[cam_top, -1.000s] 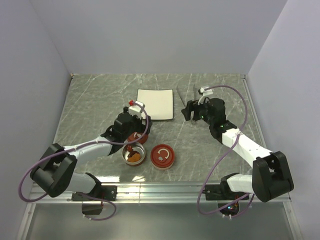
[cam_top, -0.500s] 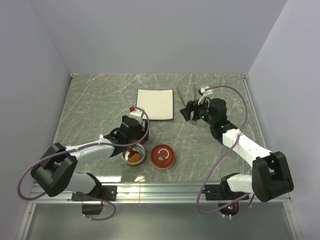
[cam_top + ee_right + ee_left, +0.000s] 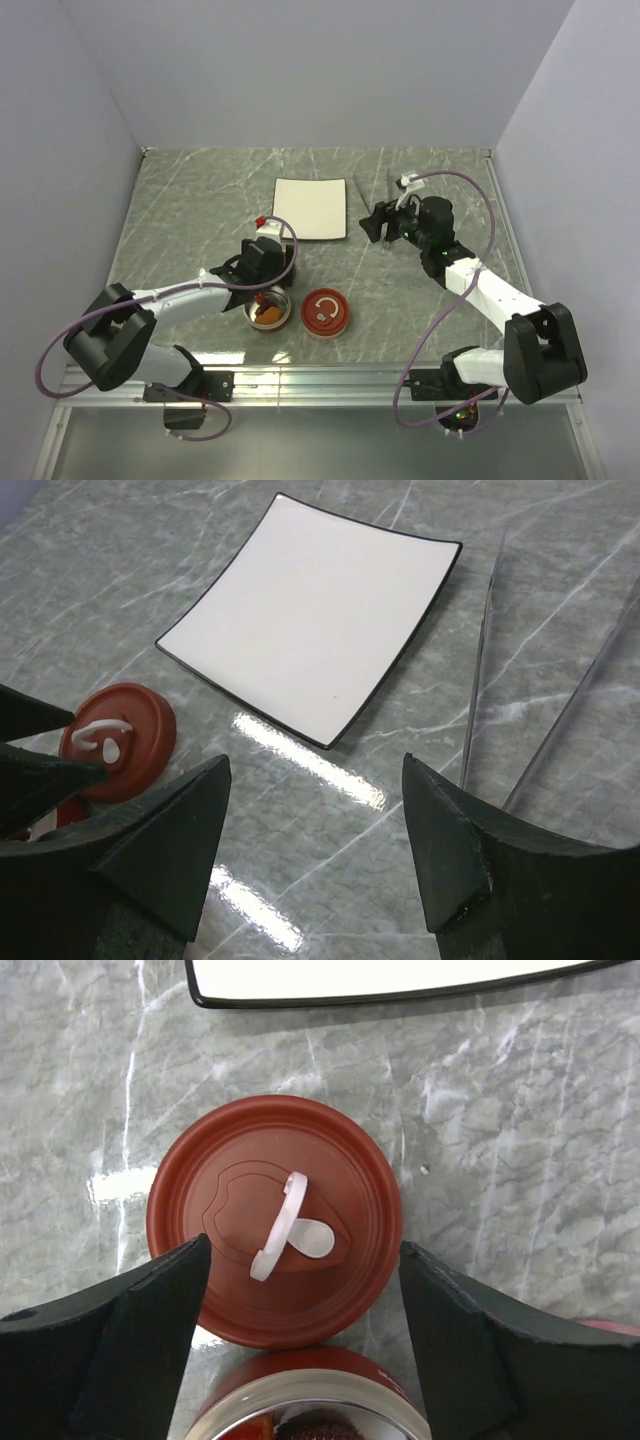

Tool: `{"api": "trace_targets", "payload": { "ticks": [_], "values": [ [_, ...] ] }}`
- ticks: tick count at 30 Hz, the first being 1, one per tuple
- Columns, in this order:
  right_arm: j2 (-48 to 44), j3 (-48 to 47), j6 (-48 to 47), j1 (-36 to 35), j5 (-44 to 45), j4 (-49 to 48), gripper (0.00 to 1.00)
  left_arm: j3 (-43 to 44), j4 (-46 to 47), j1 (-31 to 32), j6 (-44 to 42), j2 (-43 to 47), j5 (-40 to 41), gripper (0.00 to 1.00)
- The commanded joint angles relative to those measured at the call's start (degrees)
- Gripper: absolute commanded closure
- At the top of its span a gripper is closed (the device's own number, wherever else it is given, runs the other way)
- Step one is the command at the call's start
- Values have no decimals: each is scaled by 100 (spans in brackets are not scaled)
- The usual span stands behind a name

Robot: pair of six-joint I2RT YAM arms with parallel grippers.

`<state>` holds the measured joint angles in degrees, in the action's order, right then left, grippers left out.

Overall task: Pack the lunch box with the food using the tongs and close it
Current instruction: Pick up the lid of the lunch box with the left arm

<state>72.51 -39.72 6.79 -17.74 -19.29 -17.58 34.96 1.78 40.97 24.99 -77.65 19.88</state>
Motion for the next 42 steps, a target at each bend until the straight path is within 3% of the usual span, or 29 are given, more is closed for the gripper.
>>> {"api": "trace_targets", "payload": {
  "ticks": [1, 6, 26, 35, 38, 42],
  "values": [
    [-44, 70, -11, 42, -101, -281, 24, 344, -64, 25, 111, -188, 235, 19],
    [-114, 105, -28, 42, -128, -316, 25, 476, -3, 25, -21, -400, 516, 28],
    [-26, 97, -63, 33, -242, -325, 26, 925, -336, -36, -56, -1007, 807, 98],
    [35, 70, -63, 33, -260, -325, 26, 705, -222, -19, -126, -349, 1079, 100],
    [70, 79, -63, 51, -268, -351, 26, 617, 224, -19, -337, -49, 1184, 100],
    [88, 52, -72, 34, -260, -325, 26, 854, 33, -19, -460, 74, 1334, 100]
  ]
}}
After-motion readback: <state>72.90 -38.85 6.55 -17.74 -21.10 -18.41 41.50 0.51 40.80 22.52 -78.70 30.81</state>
